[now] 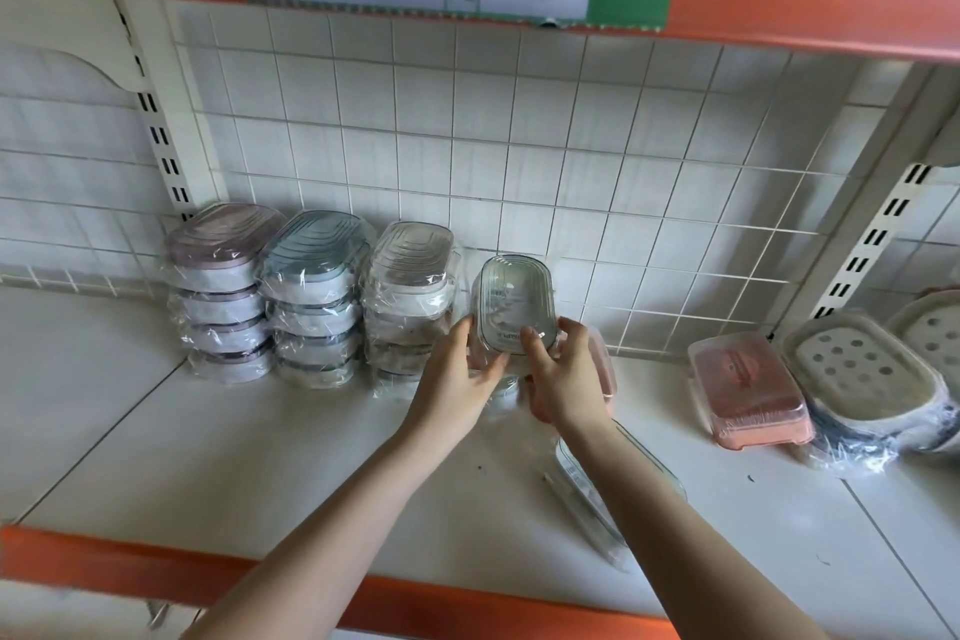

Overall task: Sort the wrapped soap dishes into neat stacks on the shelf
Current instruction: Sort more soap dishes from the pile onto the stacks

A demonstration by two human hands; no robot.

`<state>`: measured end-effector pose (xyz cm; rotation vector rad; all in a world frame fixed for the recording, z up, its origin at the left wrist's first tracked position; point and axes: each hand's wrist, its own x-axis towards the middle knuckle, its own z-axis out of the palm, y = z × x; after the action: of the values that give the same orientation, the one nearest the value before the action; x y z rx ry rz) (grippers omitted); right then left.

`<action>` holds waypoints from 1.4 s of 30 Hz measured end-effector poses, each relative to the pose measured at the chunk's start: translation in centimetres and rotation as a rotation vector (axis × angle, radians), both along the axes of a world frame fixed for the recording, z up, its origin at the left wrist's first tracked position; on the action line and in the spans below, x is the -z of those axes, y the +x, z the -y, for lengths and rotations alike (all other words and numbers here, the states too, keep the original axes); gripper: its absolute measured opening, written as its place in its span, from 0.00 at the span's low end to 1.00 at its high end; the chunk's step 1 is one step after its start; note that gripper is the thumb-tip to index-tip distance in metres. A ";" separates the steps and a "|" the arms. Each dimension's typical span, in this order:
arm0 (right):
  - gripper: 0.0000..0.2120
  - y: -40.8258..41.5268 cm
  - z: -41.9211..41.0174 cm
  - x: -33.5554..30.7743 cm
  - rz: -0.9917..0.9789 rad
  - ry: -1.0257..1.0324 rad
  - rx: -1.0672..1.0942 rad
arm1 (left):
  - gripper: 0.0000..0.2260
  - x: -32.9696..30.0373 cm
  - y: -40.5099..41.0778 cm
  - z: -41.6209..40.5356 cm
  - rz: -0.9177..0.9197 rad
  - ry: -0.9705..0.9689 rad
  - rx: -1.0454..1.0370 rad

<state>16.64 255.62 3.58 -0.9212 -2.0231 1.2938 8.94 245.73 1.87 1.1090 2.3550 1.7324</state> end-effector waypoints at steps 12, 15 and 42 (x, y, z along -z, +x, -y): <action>0.27 0.6 0.7 1.2 0.187 0.284 -0.083 | 0.22 1.6 0.0 1.0 -0.074 -0.162 -0.106; 0.27 0.7 0.8 1.4 0.164 0.340 -0.138 | 0.20 1.9 0.1 1.0 -0.072 -0.213 -0.160; 0.15 2.9 -0.2 -0.1 0.158 0.574 -0.058 | 0.18 1.3 2.2 3.7 -0.274 -0.284 -0.259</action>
<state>19.58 255.80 3.70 -0.7065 -2.3691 0.6108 11.19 242.05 0.57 1.0957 2.9101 1.3105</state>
